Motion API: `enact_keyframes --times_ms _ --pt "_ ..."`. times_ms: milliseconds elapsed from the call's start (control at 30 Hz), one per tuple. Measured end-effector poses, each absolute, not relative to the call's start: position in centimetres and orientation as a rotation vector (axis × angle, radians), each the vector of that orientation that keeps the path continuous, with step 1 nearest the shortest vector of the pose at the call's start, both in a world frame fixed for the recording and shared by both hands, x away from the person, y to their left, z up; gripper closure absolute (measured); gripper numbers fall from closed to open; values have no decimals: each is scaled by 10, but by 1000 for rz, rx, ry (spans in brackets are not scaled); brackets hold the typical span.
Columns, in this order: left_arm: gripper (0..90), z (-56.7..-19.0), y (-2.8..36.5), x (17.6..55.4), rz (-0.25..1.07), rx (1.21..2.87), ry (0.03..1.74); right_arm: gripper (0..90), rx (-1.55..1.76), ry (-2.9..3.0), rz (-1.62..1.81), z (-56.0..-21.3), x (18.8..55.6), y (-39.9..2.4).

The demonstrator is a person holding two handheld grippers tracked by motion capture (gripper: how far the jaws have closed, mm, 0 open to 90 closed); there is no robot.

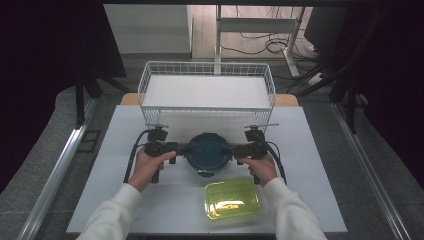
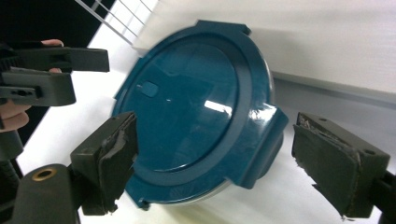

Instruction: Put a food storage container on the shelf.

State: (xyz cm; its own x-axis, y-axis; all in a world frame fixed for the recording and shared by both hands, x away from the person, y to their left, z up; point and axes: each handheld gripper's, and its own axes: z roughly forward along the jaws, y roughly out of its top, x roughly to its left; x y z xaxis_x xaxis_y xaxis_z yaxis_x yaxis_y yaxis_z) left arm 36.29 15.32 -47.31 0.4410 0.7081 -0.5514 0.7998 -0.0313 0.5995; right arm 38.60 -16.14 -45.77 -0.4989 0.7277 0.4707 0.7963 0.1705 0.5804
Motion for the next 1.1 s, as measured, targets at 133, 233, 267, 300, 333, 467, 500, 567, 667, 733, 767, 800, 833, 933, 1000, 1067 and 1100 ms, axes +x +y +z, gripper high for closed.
enact_keyframes --times_ms 133,233,267,300,333,467,500,567,667,733,767,800,833,933,1000,1067,1100 --pt "144 -480 151 368 -138 1762 1304 139 -1532 -2342 -1223 -466 390 -161" --pt "141 -485 149 372 -156 1766 1306 135 -1535 -2339 -1209 -471 392 -160" --pt "138 -487 149 373 -163 1768 1306 132 -1540 -2331 -1201 -472 393 -159" --pt "134 -489 149 374 -166 1767 1307 129 -1538 -2323 -1199 -474 394 -159" --pt "125 -490 149 375 -173 1766 1307 121 -1553 -2297 -1195 -478 396 -158" --pt "113 -495 146 378 -208 1751 1302 115 -1572 -2285 -1183 -484 399 -158" --pt "111 -496 146 379 -218 1756 1300 114 -1576 -2283 -1173 -485 399 -158" --pt "108 -499 146 381 -235 1753 1300 114 -1572 -2275 -1161 -488 400 -157" --pt "109 -502 145 384 -255 1737 1313 114 -1569 -2265 -1156 -490 401 -155" --pt "110 -503 144 384 -262 1738 1317 115 -1565 -2259 -1150 -491 402 -155" --pt "111 -504 143 385 -265 1738 1319 114 -1565 -2256 -1148 -492 402 -155" --pt "113 -504 143 385 -268 1740 1318 115 -1566 -2254 -1146 -493 402 -155" --pt "114 -505 143 385 -271 1742 1315 114 -1566 -2250 -1144 -493 403 -155" --pt "120 -507 141 386 -283 1739 1306 114 -1569 -2233 -1134 -496 404 -154" --pt "121 -508 140 386 -289 1745 1306 112 -1566 -2238 -1127 -496 405 -154" --pt "126 -509 138 387 -296 1746 1313 112 -1559 -2224 -1125 -498 405 -153" --pt "128 -510 138 387 -303 1744 1319 113 -1558 -2220 -1126 -498 405 -153"
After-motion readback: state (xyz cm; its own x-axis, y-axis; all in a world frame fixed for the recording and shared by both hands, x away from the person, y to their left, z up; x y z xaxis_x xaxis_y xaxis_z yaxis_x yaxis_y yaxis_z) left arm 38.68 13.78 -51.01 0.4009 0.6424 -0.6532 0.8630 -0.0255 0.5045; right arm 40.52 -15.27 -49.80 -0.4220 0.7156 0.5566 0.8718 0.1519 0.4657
